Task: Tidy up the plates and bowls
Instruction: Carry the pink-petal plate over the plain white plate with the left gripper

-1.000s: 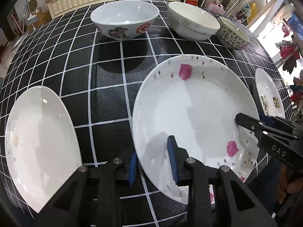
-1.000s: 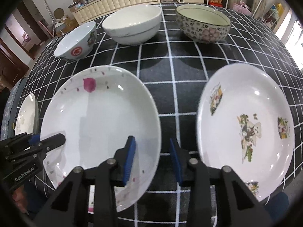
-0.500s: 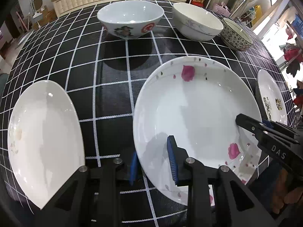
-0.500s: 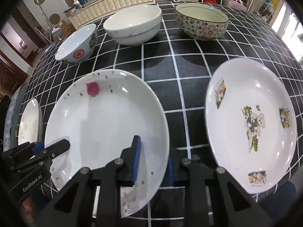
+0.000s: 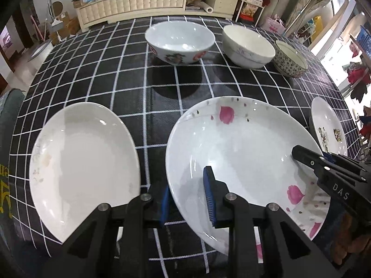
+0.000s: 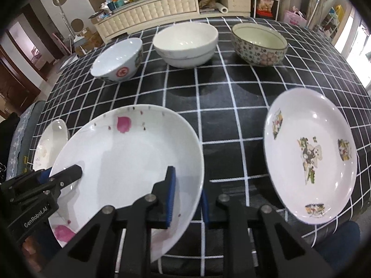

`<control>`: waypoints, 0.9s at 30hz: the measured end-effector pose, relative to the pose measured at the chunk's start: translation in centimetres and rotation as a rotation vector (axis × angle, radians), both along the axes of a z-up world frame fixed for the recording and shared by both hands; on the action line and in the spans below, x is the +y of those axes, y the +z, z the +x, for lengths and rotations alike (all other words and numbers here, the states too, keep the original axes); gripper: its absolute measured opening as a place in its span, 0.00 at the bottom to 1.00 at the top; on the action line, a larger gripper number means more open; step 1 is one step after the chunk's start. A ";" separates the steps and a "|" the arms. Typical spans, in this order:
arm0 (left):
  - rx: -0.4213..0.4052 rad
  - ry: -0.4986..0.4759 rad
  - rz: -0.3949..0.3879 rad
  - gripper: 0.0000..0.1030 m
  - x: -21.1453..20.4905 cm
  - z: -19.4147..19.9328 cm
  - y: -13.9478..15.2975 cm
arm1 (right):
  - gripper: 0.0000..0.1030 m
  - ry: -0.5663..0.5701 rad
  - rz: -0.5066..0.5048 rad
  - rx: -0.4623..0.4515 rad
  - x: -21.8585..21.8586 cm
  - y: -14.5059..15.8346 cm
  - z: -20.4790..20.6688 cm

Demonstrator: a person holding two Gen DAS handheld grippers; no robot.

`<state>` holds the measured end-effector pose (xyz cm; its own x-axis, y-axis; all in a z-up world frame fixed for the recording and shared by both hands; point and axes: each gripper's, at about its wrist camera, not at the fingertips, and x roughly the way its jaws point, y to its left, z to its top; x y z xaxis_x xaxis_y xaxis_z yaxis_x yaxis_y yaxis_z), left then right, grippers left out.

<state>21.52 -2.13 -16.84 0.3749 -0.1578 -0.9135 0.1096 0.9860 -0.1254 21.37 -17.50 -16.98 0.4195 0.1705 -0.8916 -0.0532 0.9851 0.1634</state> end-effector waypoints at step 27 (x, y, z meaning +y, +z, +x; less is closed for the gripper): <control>-0.047 0.224 0.052 0.23 13.0 -3.8 2.6 | 0.23 0.255 0.020 -0.043 14.1 1.3 1.6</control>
